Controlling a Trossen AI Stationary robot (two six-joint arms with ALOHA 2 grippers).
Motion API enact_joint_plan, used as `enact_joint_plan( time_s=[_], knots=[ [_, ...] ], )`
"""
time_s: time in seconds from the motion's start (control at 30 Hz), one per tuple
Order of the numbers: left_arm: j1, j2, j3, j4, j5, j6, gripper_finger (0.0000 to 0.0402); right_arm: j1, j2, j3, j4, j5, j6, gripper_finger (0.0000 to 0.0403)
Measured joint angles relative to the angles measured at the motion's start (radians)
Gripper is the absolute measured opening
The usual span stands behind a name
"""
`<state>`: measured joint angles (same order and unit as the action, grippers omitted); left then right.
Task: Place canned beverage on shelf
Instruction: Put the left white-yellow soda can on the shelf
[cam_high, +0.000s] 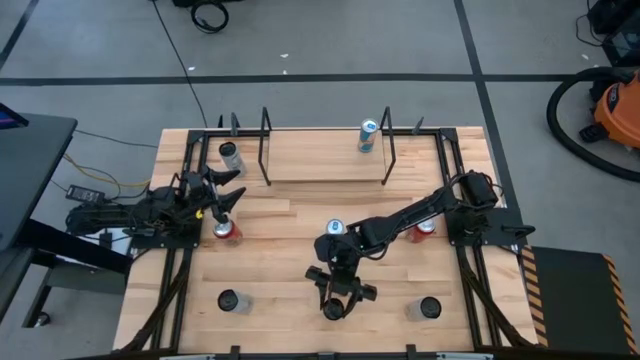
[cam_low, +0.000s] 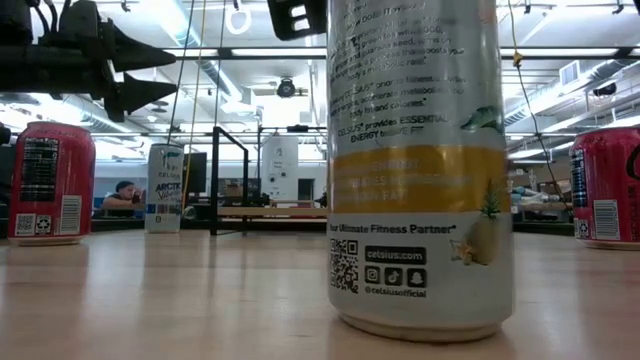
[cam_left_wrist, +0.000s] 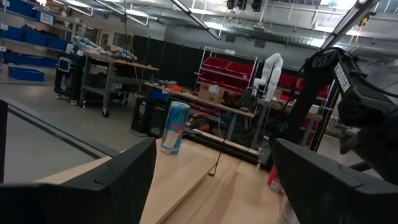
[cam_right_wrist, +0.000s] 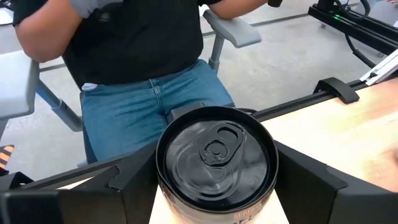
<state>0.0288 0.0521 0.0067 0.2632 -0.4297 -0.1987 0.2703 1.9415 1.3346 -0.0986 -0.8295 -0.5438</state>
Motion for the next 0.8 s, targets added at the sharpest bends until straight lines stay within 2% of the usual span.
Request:
enact_joint_plan(
  time_s=[0.2, 0.43, 0.8],
  knots=[
    [0.0, 0.0, 0.0, 0.0, 0.0, -0.001, 0.0321, -0.034, -0.037, 0.0, 0.002, 0.109, 0.01, 0.0274],
    [0.0, 0.0, 0.0, 0.0, 0.0, 0.0, 0.0321, -0.113, -0.119, 0.016, 0.018, 0.124, 0.11, 0.0275],
    [0.0, 0.0, 0.0, 0.001, 0.0, -0.005, 0.0321, -0.352, -0.227, 0.156, -0.08, 0.408, 0.127, 0.0275]
  ],
)
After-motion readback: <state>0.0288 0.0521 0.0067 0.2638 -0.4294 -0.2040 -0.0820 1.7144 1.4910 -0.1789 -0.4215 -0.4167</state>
